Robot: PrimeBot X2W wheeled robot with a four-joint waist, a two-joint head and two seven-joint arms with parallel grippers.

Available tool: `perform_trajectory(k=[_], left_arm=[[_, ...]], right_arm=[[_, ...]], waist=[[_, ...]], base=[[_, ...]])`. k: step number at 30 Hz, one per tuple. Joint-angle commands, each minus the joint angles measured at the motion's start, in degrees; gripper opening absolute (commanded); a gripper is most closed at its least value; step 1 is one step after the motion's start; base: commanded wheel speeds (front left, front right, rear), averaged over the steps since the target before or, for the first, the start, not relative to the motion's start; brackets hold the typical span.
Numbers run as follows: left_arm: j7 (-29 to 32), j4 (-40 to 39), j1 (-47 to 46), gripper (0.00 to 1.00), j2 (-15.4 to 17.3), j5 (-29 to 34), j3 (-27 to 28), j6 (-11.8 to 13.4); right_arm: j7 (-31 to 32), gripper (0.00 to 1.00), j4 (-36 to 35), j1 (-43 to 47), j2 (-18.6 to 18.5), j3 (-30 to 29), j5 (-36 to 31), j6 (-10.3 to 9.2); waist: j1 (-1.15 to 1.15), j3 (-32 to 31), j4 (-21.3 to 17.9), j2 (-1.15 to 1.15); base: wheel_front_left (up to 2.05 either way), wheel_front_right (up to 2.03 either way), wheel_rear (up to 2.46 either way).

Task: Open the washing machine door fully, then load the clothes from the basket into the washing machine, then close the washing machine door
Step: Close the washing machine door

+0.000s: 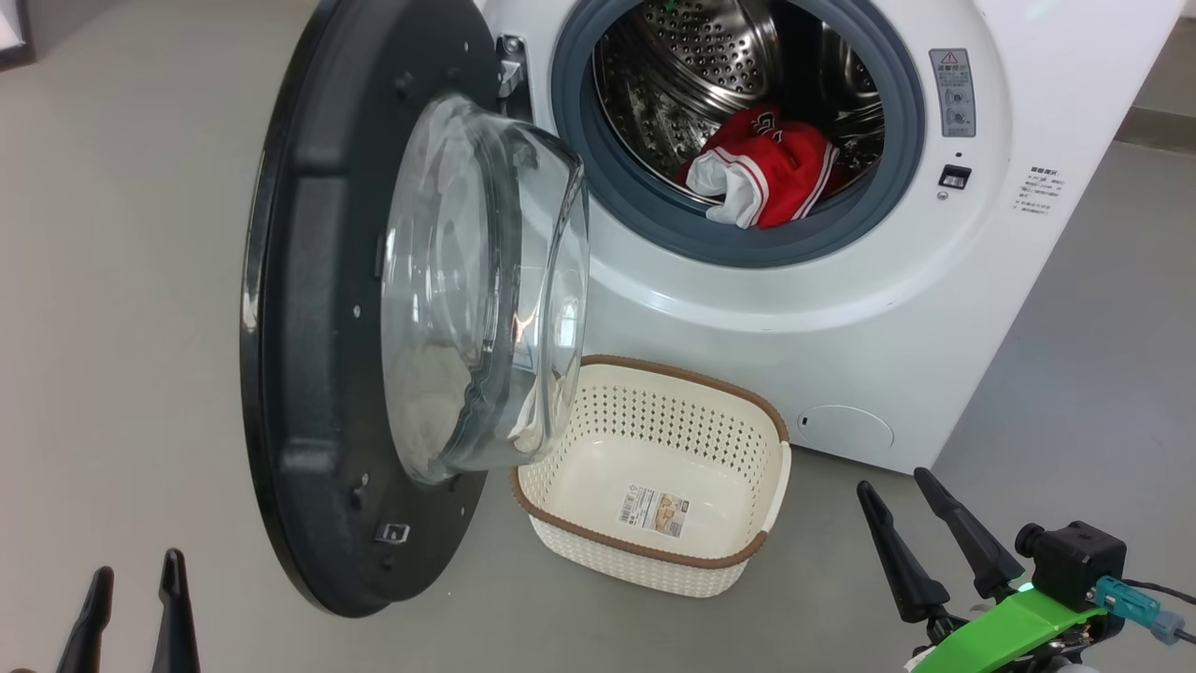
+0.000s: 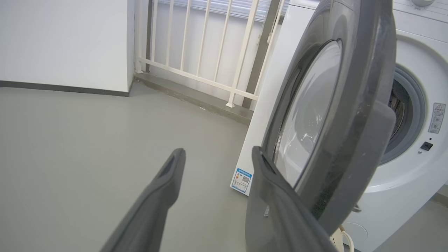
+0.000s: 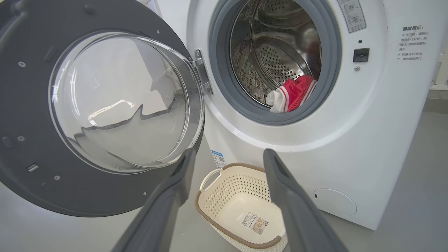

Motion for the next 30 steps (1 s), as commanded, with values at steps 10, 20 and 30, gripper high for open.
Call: perform_trajectory(k=[10, 20, 30], left_arm=[[0.34, -3.56, -1.36, 0.87, 2.09, -0.21, 2.50, 0.91], [3.51, -5.40, -4.48, 0.00, 3.86, -3.64, 3.77, 0.40], [15.01, -3.48, -11.29, 0.00, 4.11, -20.47, 8.73, -0.12]], right_arm=[[-0.27, 1.00, -1.44, -0.34, -0.30, 0.60, -0.63, 0.09], [-0.27, 1.00, -1.34, -0.57, -0.24, 0.62, -0.45, 0.09], [-0.27, 1.00, -1.23, -0.68, -0.14, 0.87, -0.02, 0.09]], waist=[[0.00, 0.16, 0.01, 0.00], [0.00, 0.50, -0.21, 0.00], [0.00, 0.42, -1.40, 0.00]], base=[[0.00, 0.00, 0.00], [0.00, 0.00, 0.00], [0.00, 0.00, 0.00]])
